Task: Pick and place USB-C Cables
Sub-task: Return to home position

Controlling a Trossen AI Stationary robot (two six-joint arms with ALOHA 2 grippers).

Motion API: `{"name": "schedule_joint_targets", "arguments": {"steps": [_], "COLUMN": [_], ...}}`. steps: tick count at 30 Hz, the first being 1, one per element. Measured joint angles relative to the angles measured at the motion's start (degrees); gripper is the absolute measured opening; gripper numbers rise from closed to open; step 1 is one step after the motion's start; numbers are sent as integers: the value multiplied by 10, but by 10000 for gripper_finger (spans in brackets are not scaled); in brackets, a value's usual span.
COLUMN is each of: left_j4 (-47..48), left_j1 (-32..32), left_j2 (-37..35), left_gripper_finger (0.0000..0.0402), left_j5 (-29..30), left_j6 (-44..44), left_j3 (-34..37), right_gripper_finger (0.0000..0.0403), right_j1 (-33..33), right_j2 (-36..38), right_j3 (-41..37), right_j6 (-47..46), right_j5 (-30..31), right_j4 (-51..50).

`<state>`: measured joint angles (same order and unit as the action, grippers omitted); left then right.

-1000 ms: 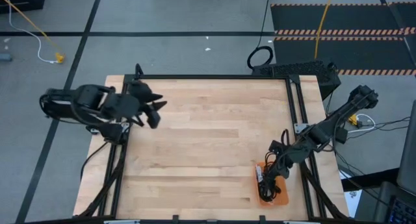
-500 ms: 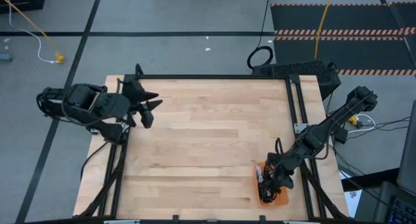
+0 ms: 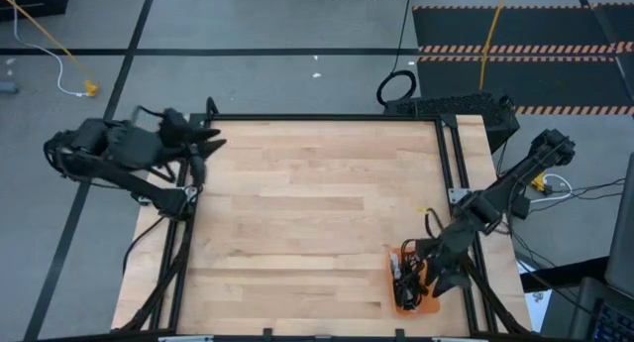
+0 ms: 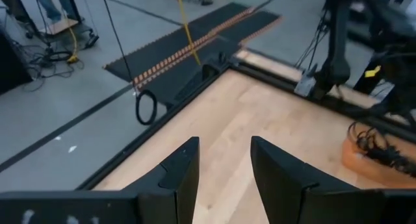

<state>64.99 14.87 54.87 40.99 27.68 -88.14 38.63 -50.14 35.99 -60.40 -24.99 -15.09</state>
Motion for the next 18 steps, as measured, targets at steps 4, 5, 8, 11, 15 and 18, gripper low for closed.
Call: {"name": "schedule_joint_targets", "arguments": {"steps": [4, 5, 8, 11, 15, 18], "left_j4": [8, 17, 51, 69, 52, 21], "left_j1": [0, 0, 0, 0, 0, 0], "left_j2": [-42, -51, -70, -73, -69, -70], "left_gripper_finger": [141, 141, 141, 141, 141, 141], "left_j5": [1, 5, 28, 41, 42, 51], "left_j6": [3, 8, 39, 63, 63, 68], "left_j3": [0, 0, 0, 6, 57, 122], "right_gripper_finger": [223, 223, 223, 223, 223, 223], "right_j1": [-10, -13, -23, -34, -49, -62], "right_j2": [50, 62, 92, 115, 136, 147], "right_j3": [0, 0, 0, 0, 0, 0], "right_j6": [81, 107, 192, 274, 355, 390], "right_j5": [63, 81, 143, 209, 279, 325], "right_j4": [0, -4, -6, -6, -6, -6]}}
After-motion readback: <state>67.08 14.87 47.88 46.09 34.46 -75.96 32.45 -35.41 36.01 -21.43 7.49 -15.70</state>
